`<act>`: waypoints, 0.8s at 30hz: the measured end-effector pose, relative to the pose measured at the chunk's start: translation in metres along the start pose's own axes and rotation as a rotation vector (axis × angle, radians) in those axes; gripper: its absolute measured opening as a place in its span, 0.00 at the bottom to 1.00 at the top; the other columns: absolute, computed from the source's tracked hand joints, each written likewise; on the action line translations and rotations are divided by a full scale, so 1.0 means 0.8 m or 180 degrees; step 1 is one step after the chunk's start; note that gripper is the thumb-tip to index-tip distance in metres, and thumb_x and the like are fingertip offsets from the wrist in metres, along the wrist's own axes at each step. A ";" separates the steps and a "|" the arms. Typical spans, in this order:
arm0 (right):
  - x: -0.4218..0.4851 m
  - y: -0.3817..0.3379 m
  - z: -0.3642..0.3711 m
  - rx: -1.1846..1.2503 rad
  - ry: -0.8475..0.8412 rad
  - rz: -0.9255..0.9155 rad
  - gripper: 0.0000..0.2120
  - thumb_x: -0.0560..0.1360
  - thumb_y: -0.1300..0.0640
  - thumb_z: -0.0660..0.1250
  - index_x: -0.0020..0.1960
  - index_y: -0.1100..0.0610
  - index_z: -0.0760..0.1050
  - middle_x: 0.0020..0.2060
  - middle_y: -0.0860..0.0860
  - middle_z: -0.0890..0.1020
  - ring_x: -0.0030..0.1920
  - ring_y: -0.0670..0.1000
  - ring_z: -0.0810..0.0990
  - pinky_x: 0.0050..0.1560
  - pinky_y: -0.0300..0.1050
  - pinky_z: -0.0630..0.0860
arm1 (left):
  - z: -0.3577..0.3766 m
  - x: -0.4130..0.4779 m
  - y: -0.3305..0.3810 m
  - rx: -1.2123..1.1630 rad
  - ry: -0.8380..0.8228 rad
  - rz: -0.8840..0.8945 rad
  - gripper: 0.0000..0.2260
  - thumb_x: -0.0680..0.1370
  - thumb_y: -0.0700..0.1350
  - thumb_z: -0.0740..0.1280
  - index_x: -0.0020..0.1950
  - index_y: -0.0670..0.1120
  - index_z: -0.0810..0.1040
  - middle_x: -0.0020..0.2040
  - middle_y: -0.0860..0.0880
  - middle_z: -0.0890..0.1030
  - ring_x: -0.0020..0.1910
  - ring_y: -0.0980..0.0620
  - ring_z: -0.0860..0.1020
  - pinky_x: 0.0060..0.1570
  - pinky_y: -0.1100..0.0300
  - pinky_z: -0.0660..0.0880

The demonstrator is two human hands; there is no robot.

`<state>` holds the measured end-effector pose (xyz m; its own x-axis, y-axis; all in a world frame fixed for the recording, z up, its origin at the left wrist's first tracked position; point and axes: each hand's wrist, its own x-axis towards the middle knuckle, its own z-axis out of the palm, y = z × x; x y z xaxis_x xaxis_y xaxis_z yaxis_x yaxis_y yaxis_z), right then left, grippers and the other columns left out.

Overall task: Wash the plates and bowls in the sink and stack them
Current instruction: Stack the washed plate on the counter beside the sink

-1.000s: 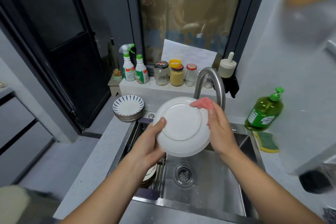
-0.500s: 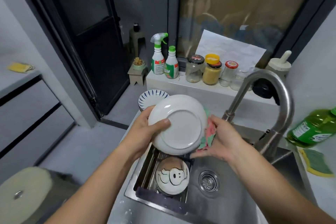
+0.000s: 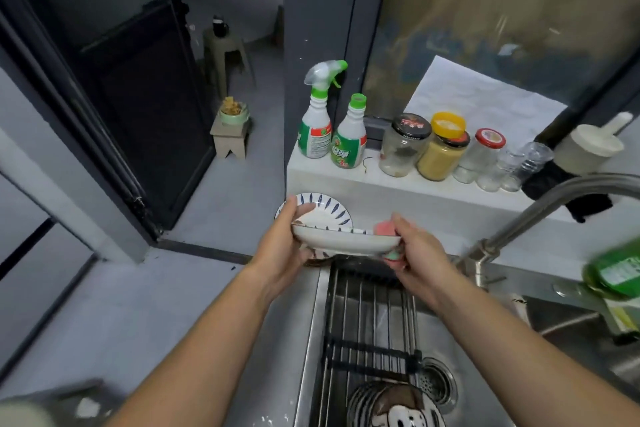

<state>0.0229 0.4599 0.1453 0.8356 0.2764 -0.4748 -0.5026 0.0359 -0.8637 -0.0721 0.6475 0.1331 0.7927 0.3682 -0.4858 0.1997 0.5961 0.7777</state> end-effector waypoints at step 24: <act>0.159 0.071 0.120 -0.0831 0.1297 -0.0826 0.18 0.76 0.58 0.57 0.28 0.53 0.73 0.28 0.53 0.79 0.31 0.49 0.76 0.35 0.40 0.74 | -0.064 0.192 -0.025 0.1467 0.0977 0.0483 0.29 0.70 0.67 0.58 0.54 0.44 0.78 0.63 0.40 0.74 0.67 0.36 0.73 0.70 0.37 0.69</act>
<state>0.0792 0.5892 0.0526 0.9691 -0.1060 -0.2227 -0.2402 -0.2004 -0.9498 0.0166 0.7285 0.0222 0.6422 0.6567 -0.3954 0.3817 0.1733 0.9079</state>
